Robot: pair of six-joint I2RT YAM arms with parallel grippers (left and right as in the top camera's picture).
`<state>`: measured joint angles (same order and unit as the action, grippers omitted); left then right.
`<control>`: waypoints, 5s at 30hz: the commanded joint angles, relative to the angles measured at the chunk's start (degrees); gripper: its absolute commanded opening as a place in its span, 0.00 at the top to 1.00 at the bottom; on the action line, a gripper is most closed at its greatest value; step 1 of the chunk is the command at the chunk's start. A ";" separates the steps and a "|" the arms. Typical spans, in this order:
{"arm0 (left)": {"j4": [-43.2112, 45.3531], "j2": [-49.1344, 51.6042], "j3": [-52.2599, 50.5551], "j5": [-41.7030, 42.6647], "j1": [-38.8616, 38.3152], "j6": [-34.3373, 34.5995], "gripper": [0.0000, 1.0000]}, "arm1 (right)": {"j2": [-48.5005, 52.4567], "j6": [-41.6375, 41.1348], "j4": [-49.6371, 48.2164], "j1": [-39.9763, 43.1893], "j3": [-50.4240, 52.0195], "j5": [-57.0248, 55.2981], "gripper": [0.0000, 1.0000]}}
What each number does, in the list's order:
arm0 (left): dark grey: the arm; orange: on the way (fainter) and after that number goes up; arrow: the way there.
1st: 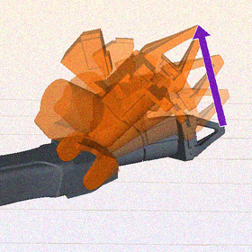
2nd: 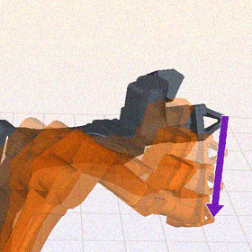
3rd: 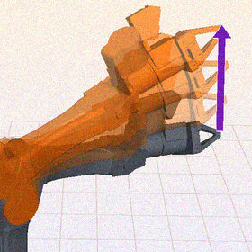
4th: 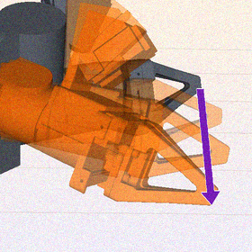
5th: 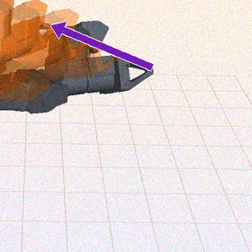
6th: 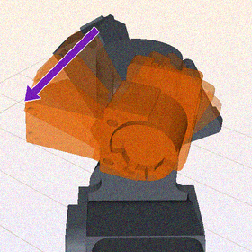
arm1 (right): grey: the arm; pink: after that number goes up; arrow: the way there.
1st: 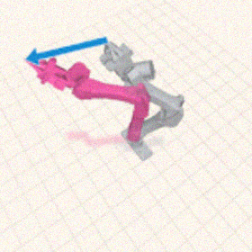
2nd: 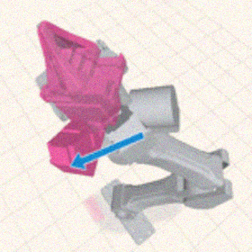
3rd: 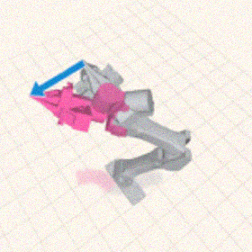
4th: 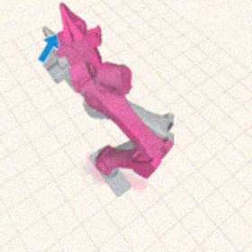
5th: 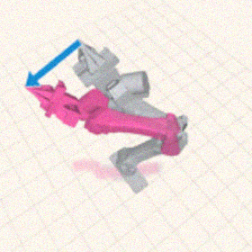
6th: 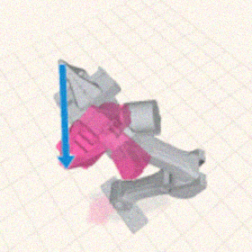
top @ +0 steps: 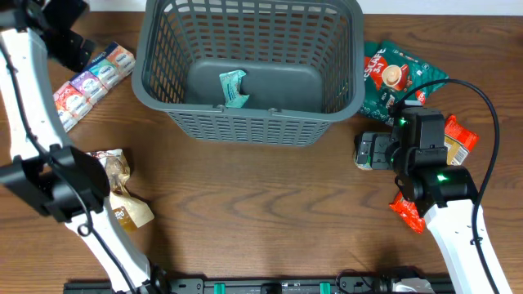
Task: Pack container
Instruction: 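Grasp the tissue multipack with the left gripper, then carry the tissue multipack into the basket with the left gripper, then release the multipack and retract the left arm to the side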
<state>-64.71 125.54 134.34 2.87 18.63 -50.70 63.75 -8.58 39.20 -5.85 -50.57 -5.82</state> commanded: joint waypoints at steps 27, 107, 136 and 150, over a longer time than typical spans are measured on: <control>5.29 19.93 -1.01 0.63 5.29 -5.20 0.02 | 0.13 -9.84 0.44 -0.17 -0.76 0.02 0.01; -5.55 0.09 0.87 11.65 -38.45 -23.34 0.94 | 0.13 -3.32 0.59 -0.13 -0.74 -0.81 0.01; 1.38 -15.43 0.94 -2.32 -35.98 -0.37 0.02 | 0.13 -3.32 0.87 -0.15 -0.74 0.39 0.01; -20.94 -29.31 -0.66 -6.54 -10.38 41.31 0.02 | 0.37 -3.76 9.35 9.14 -19.74 -1.90 0.01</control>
<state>-85.34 94.70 135.28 -2.83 4.14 -20.14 64.60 -12.53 47.51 -0.32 -61.41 -6.39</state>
